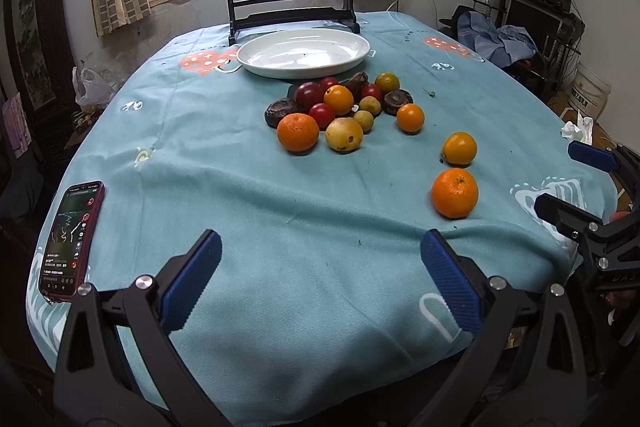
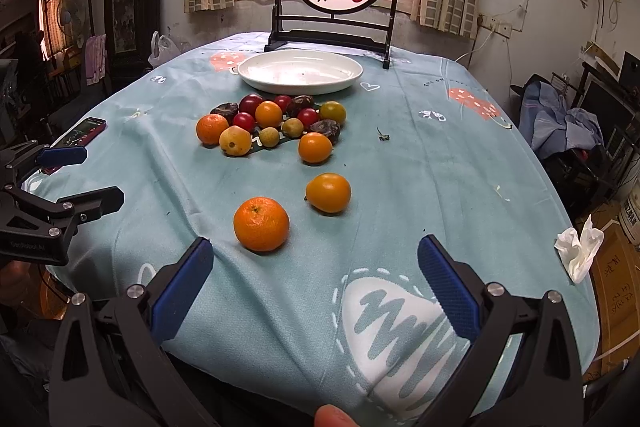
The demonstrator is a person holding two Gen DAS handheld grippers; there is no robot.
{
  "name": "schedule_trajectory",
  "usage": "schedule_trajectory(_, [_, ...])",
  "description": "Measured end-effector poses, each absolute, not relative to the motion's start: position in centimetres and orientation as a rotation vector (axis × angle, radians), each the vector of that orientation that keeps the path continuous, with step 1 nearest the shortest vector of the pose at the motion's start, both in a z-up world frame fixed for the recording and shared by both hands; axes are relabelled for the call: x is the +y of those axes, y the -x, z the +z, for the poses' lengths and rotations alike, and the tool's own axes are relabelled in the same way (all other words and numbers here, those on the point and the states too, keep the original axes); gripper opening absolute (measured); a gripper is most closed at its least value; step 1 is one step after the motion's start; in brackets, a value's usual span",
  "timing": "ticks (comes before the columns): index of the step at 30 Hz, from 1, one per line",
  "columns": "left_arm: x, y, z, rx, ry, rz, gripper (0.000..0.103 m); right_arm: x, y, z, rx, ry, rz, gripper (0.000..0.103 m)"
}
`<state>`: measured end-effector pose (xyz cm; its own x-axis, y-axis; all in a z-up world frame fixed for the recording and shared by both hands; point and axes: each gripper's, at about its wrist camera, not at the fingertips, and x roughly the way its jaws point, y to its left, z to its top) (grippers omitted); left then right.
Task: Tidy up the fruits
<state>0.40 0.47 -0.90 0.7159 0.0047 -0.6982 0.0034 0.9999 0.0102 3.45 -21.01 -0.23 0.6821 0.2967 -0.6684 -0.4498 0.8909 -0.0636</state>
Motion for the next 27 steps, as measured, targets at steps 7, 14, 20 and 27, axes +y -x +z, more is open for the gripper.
schedule_trajectory(7, [0.5, -0.4, -0.9, 0.773, -0.011, 0.001, 0.101, -21.0, -3.5, -0.2, 0.707, 0.231, 0.423, 0.102])
schedule_trajectory(14, [0.6, -0.4, -1.2, 0.780, -0.008, 0.001, 0.101, -21.0, -3.6, -0.5, 0.714, 0.228, 0.425, 0.102])
schedule_trajectory(20, [0.6, -0.6, -1.4, 0.786, -0.008, 0.001, 0.101, -21.1, -3.7, -0.5, 0.719, 0.218, 0.439, 0.102])
schedule_trajectory(27, [0.9, -1.0, -1.6, 0.800, -0.004, 0.007, 0.101, -20.8, -4.3, -1.3, 0.738, 0.163, 0.538, 0.102])
